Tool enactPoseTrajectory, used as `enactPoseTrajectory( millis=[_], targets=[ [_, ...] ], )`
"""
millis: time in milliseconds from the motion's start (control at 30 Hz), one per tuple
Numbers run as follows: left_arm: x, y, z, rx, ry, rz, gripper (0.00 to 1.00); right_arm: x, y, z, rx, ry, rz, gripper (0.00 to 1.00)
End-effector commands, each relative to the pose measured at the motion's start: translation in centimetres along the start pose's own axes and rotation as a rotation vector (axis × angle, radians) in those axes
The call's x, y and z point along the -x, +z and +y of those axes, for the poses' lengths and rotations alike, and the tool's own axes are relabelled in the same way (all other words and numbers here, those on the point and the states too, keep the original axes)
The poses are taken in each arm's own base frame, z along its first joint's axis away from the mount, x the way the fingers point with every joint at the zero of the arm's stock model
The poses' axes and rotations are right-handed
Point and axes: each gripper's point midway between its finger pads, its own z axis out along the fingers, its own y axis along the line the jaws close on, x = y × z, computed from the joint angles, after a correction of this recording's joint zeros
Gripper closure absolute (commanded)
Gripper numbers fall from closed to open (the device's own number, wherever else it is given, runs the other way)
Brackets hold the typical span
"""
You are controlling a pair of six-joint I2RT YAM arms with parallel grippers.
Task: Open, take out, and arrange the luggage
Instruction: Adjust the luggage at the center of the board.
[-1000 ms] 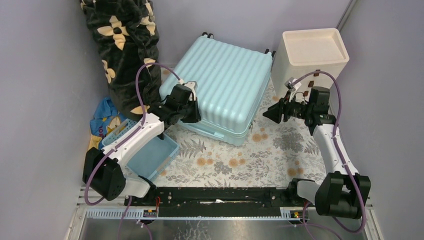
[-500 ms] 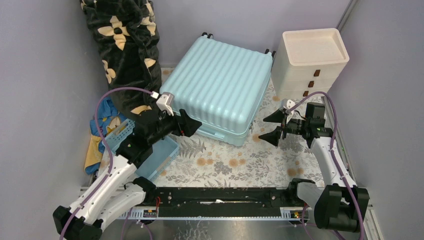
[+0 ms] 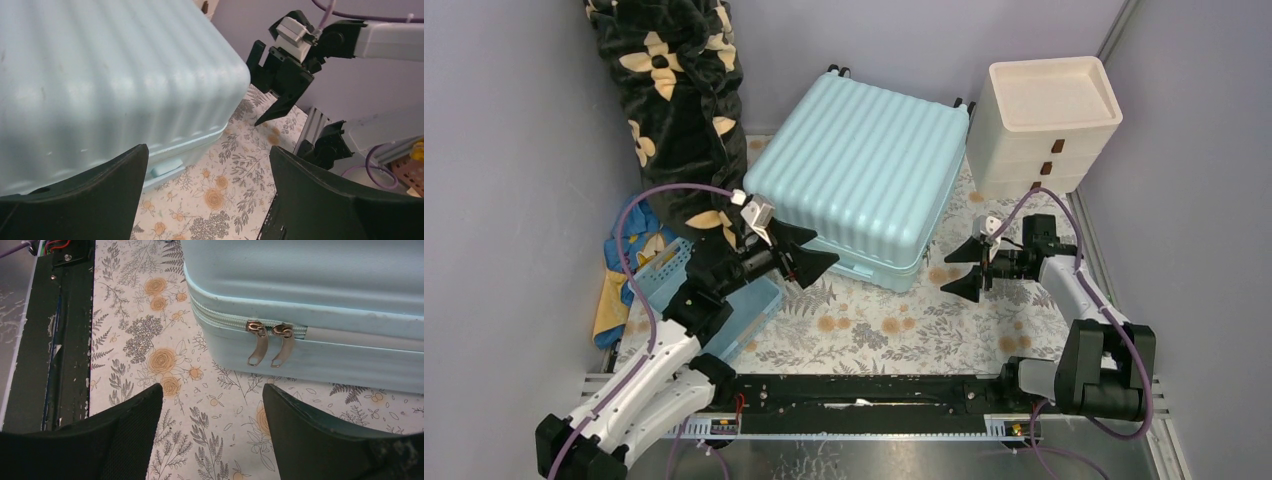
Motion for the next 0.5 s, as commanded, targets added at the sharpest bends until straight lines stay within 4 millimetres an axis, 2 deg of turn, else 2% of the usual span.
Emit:
enactPoseTrajectory(
  millis=[0, 133, 233, 400, 467],
  targets=[
    [3.2, 0.5, -2.3, -0.139, 0.2, -0.104, 0.01, 0.9, 0.4, 0.4, 0.038, -0.084, -0.052, 0.23],
    [3.9, 0.3, -3.8, -0.223, 0.17, -0.185, 0.01, 0.5, 0.5, -0.3, 0.039, -0.064, -0.044, 0.34],
    [3.7, -0.2, -4.8, -0.292, 0.116, -0.24, 0.01, 0.2, 1.0, -1.1, 0.042, -0.017, -0.021, 0.44],
    [2.8, 0.0, -4.7, -0.304, 0.066, -0.208, 0.01, -0.2, 3.1, -0.1, 0.11, -0.016, 0.023, 0.51],
    [2.7, 0.0, -4.6, -0.303, 0.057, -0.216, 0.01, -0.2, 3.6, -0.8, 0.096, 0.009, 0.037, 0.52]
  ],
)
